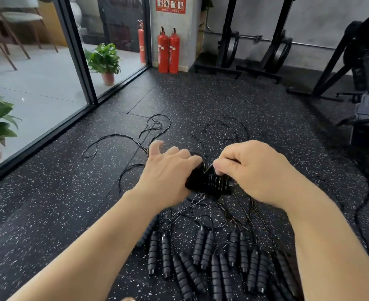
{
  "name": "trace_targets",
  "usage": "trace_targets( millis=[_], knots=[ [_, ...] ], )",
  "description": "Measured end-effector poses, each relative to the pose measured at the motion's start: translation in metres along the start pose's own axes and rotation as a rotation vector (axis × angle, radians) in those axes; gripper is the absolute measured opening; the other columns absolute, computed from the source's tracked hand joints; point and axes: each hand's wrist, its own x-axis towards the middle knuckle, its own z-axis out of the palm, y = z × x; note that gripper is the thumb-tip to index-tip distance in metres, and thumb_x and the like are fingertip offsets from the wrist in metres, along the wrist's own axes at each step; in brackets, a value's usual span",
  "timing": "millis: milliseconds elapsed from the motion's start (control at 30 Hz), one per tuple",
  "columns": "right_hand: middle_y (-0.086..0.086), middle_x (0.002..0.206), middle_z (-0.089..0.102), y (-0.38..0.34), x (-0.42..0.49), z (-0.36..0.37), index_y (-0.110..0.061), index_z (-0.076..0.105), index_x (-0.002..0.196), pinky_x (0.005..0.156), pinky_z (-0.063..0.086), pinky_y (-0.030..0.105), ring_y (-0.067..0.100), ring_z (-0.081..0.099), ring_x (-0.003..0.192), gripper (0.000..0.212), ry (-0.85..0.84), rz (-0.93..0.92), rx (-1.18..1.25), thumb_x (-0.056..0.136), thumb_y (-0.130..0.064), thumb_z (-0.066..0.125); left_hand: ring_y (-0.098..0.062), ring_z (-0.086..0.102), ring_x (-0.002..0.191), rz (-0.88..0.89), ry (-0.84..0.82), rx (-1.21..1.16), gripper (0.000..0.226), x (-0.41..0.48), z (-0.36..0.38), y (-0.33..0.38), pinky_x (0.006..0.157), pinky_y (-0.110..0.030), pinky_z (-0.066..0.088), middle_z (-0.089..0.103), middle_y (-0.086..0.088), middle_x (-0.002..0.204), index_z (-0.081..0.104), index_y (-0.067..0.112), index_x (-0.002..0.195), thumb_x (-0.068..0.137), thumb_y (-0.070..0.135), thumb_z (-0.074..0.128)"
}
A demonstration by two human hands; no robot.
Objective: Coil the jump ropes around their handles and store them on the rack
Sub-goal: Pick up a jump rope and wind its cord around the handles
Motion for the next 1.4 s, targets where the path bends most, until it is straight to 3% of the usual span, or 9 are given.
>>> trace_targets(
  millis=[133,300,433,600,733,867,1067,1267,1400],
  knots=[
    [0.000,0.062,0.065,0.027,0.006,0.005,-0.020,0.069,0.069,0.063,0.047,0.033,0.017,0.054,0.058,0.025,-0.041,-0.025,0.307,0.090,-0.033,0.063,-0.007,0.050,0.110,0.208,0.019,-0.040,0.042,-0.004,-0.006,0.004,0.117,-0.054,-0.004,0.053,0.020,0.097,0.056,0.041,0.121,0.083,0.026,0.063],
    [0.006,0.055,0.050,0.043,0.006,0.008,-0.013,0.066,0.063,0.050,0.036,0.023,0.015,0.040,0.050,0.027,-0.181,-0.012,0.622,0.084,-0.029,0.068,-0.006,0.049,0.096,0.382,0.049,-0.188,0.027,-0.007,-0.009,0.006,0.115,-0.047,0.023,0.043,0.023,0.083,0.055,0.034,0.092,0.072,0.019,0.064],
    [0.001,0.055,0.055,0.053,0.009,0.011,-0.015,0.062,0.058,0.047,0.039,0.017,0.010,0.046,0.047,0.027,-0.256,0.032,0.816,0.073,-0.036,0.068,-0.007,0.043,0.083,0.382,0.038,-0.444,0.015,-0.009,-0.021,0.010,0.084,-0.038,0.045,0.043,0.023,0.079,0.047,0.033,0.084,0.069,0.031,0.045],
    [-0.003,0.056,0.059,0.055,0.014,0.021,-0.008,0.061,0.064,0.049,0.044,0.018,0.007,0.052,0.048,0.029,-0.301,0.071,1.012,0.085,-0.028,0.059,-0.011,0.051,0.092,0.266,0.033,-0.578,0.037,-0.008,-0.024,0.013,0.084,-0.037,0.047,0.055,0.017,0.093,0.055,0.024,0.104,0.069,0.023,0.067],
    [-0.004,0.068,0.070,0.045,0.011,0.026,-0.006,0.066,0.078,0.065,0.047,0.008,-0.001,0.064,0.066,0.027,-0.266,0.024,0.837,0.096,-0.002,0.047,-0.002,0.054,0.096,0.153,-0.023,-0.745,0.067,-0.010,-0.022,0.011,0.083,-0.022,0.044,0.059,0.015,0.106,0.045,0.026,0.129,0.071,0.014,0.076],
    [0.031,0.098,0.062,0.036,0.005,0.017,0.001,0.063,0.106,0.061,0.042,0.008,-0.007,0.062,0.066,0.028,-0.300,0.145,0.665,0.098,0.005,0.036,-0.001,0.060,0.084,0.078,0.050,-0.892,0.060,-0.010,-0.018,0.009,0.070,-0.017,0.047,0.063,0.010,0.099,0.054,0.027,0.124,0.071,0.002,0.070],
    [0.001,0.058,0.053,0.033,0.019,0.043,-0.005,0.051,0.077,0.046,0.032,0.023,0.009,0.042,0.046,0.040,-0.262,0.163,0.794,0.104,-0.028,0.032,-0.004,0.045,0.048,-0.126,0.078,-1.202,0.041,-0.006,-0.019,0.013,0.047,-0.018,0.037,0.055,0.017,0.061,0.057,0.031,0.095,0.066,0.004,0.063],
    [0.007,0.054,0.041,0.028,0.025,0.047,-0.008,0.050,0.076,0.039,0.026,0.016,0.010,0.032,0.042,0.039,-0.197,0.161,0.731,0.101,-0.036,0.040,-0.010,0.038,0.051,-0.299,0.026,-1.323,0.033,-0.002,-0.015,0.010,0.048,-0.021,0.031,0.048,0.006,0.061,0.060,0.004,0.092,0.063,0.018,0.059],
    [-0.005,0.044,0.048,0.021,0.026,0.051,-0.010,0.060,0.077,0.041,0.029,0.016,0.004,0.038,0.034,0.040,-0.106,0.103,0.495,0.103,-0.032,0.039,-0.013,0.036,0.052,-0.477,-0.008,-1.434,0.026,0.003,-0.012,0.011,0.050,-0.028,0.027,0.045,0.002,0.060,0.055,0.010,0.086,0.063,0.020,0.061]
  ],
)
